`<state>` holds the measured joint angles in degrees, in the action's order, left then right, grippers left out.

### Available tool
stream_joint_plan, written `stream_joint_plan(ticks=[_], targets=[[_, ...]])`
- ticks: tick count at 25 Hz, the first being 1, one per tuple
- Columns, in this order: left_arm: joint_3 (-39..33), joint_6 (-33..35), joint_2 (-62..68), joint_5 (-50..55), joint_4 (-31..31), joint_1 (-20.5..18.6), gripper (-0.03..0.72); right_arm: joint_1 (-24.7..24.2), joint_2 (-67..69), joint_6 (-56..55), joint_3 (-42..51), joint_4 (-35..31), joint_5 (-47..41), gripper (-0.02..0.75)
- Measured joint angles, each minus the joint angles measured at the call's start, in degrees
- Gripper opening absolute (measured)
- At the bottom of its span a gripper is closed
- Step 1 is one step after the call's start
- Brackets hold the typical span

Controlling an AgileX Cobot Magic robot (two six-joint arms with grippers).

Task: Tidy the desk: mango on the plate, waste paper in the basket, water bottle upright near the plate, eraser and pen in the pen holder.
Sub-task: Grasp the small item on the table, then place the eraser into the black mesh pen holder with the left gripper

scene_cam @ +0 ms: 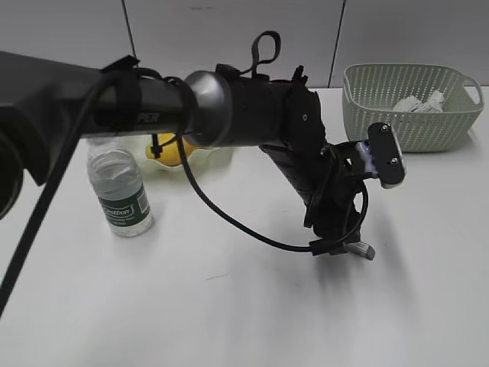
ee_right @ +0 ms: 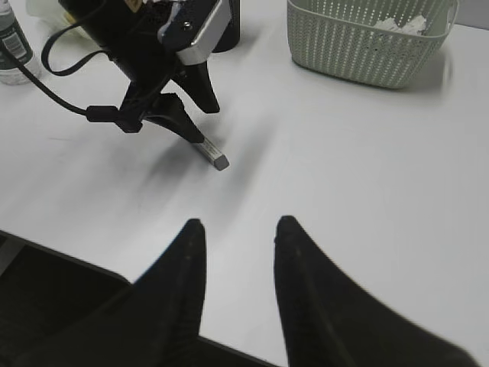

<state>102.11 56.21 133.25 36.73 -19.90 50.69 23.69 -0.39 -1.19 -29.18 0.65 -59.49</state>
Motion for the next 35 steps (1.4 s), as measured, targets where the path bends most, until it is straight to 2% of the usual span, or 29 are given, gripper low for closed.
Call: stream_joint_plan(ticks=[6, 9, 11, 14, 18, 21, 25, 29, 35], targets=[[1.7, 0.1, 2.7, 1.0, -0.8, 0.0, 0.382, 0.0, 0.0, 0.0, 0.0, 0.0, 0.0, 0.258], [1.7, 0.1, 3.8, 2.6, -1.0, 0.0, 0.351, 0.0, 0.0, 0.0, 0.0, 0.0, 0.0, 0.258], [1.8, 0.1, 3.8, 2.8, -1.2, 0.0, 0.279, 0.0, 0.0, 0.0, 0.0, 0.0, 0.0, 0.258], [1.8, -0.2, 3.8, 2.9, -1.2, 0.0, 0.132, 0.0, 0.0, 0.0, 0.0, 0.0, 0.0, 0.258], [1.7, -1.7, 1.4, 3.1, -1.6, -0.8, 0.139, 0.0, 0.0, 0.0, 0.0, 0.0, 0.0, 0.258], [1.7, -1.9, -3.8, 1.0, -7.5, -4.0, 0.139, 0.0, 0.0, 0.0, 0.0, 0.0, 0.0, 0.258], [1.8, -2.1, -9.9, -11.0, -15.9, -11.2, 0.139, 0.0, 0.0, 0.0, 0.0, 0.1, 0.0, 0.258], [1.9, -2.1, -9.4, -25.6, -18.8, -16.3, 0.139, 0.0, 0.0, 0.0, 0.0, 0.3, 0.0, 0.258], [1.8, -2.1, -3.8, -30.8, -19.0, -16.4, 0.139, 0.0, 0.0, 0.0, 0.0, 0.4, 0.0, 0.258]])
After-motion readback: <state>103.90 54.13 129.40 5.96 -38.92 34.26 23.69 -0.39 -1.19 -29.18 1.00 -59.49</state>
